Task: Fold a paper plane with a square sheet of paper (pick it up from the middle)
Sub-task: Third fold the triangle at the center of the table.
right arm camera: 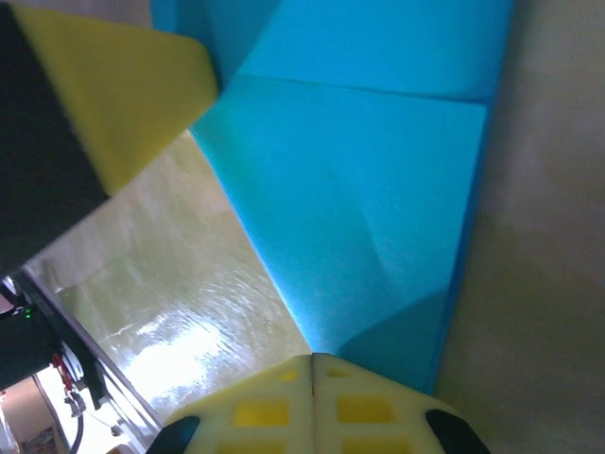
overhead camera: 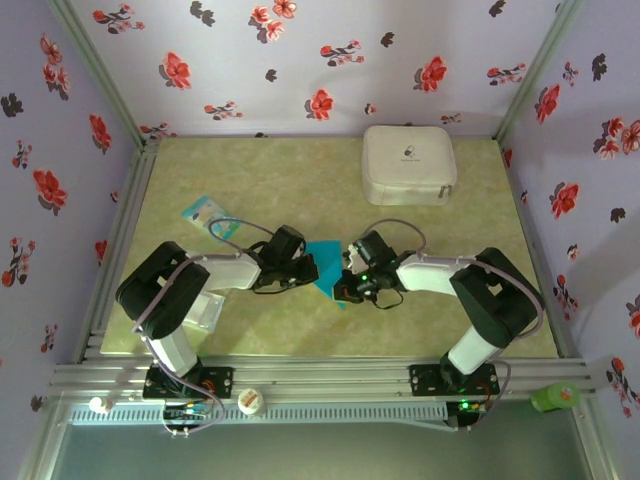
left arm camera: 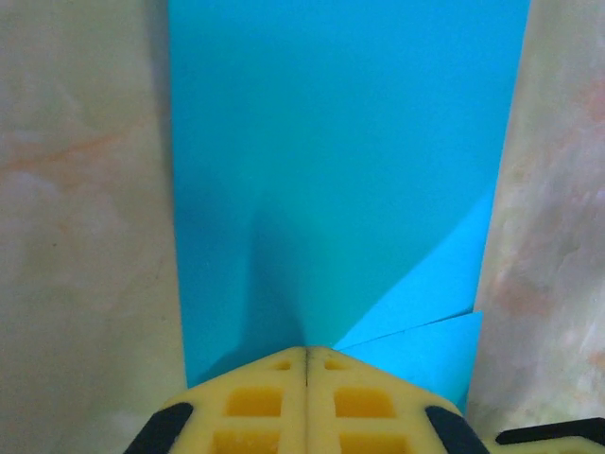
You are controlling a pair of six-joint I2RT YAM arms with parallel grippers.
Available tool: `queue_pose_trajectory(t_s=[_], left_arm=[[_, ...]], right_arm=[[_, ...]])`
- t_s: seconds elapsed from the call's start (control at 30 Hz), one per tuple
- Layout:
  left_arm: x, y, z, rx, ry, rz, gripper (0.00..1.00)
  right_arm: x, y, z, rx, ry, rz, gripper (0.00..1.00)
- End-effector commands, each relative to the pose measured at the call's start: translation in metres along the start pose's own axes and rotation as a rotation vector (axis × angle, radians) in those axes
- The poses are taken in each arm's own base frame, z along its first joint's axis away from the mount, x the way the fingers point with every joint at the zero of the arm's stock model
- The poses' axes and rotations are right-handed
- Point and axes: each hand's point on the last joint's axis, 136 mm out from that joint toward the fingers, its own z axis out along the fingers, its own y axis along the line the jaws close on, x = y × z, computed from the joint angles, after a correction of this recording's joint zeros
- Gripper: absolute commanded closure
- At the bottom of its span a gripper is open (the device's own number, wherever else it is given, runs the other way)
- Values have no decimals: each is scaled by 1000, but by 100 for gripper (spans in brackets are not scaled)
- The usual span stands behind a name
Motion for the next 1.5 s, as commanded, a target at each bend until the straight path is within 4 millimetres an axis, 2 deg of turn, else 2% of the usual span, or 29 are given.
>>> queue_pose_trajectory(t_s=[0.0, 0.3, 0.43, 0.57, 0.7, 0.87, 1.1, 1.23, 1.47], left_arm=[[18, 35, 4, -109, 43, -18, 100], [17, 33, 4, -112, 49, -6, 100], [18, 35, 5, -117, 50, -12, 100], [18, 36, 5, -120, 50, -14, 100], [18, 37, 6, -123, 50, -15, 100], [18, 37, 7, -122, 51, -20, 100], [17, 35, 7, -117, 47, -24, 100], [16, 34, 7, -115, 47, -26, 100], [18, 36, 8, -117, 49, -31, 100]], right_arm=[[-15, 22, -3, -61, -23, -6, 95], [-27, 17, 23, -46, 5, 29, 95], [-19, -1, 25, 9, 15, 51, 95], [-3, -15, 18, 51, 25, 54, 95], [-1, 0, 7, 6, 16, 23, 94], [-15, 28, 0, -59, -10, -9, 95], [-31, 35, 23, -79, 0, 2, 97], [-33, 20, 32, -33, -2, 32, 98], [-11, -11, 34, 28, 22, 73, 97]])
